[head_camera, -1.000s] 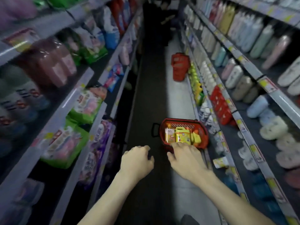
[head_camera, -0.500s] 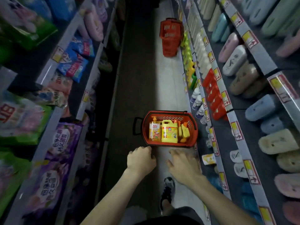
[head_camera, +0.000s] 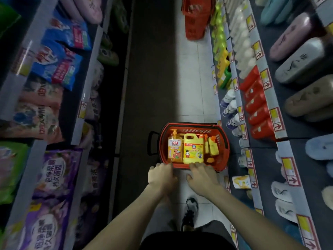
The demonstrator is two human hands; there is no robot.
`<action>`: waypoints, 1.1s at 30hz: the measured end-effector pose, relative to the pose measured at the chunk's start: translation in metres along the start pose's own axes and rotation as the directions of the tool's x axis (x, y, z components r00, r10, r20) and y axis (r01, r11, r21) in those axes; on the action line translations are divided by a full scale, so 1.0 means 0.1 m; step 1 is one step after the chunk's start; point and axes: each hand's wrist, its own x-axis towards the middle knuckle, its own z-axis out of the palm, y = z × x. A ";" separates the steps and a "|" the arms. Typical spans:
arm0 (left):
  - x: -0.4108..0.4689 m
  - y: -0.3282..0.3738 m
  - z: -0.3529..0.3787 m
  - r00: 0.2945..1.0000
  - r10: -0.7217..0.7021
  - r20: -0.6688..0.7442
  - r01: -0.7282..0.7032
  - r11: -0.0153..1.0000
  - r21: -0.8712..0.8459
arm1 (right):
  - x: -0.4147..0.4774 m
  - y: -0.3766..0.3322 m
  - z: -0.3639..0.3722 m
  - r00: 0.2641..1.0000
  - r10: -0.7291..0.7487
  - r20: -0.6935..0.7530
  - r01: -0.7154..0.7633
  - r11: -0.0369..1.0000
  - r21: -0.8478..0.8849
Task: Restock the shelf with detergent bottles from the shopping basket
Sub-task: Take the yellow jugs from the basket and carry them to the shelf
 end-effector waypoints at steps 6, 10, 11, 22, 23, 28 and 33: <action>0.87 -0.48 -0.10 0.997 -0.010 0.074 0.008 1.000 0.025 | 0.91 -0.13 0.03 0.994 0.045 0.095 -0.045 0.999 -0.007; 1.37 -0.67 0.01 0.987 -0.013 0.162 0.013 1.000 0.001 | 1.43 -0.17 0.20 0.982 0.069 0.178 -0.069 0.998 -0.004; 1.50 -0.69 0.06 0.984 -0.020 0.176 0.023 1.000 -0.016 | 1.55 -0.15 0.26 0.978 0.078 0.195 -0.079 0.997 -0.002; 3.00 -0.64 1.15 0.918 -0.159 0.363 0.350 0.755 -0.554 | 2.82 0.46 1.20 0.893 0.234 0.385 -0.341 0.909 0.241; 3.10 -0.62 1.24 0.912 -0.202 0.355 0.389 0.700 -0.599 | 2.92 0.49 1.27 0.885 0.252 0.392 -0.376 0.883 0.281; 3.57 -0.58 1.64 0.835 -0.376 0.402 0.549 0.506 -0.666 | 3.41 0.52 1.66 0.798 0.352 0.489 -0.594 0.597 0.539; 3.83 -0.61 1.92 0.777 -0.398 0.488 0.626 0.403 -0.668 | 3.74 0.42 2.10 0.729 0.352 0.588 -0.685 0.357 0.635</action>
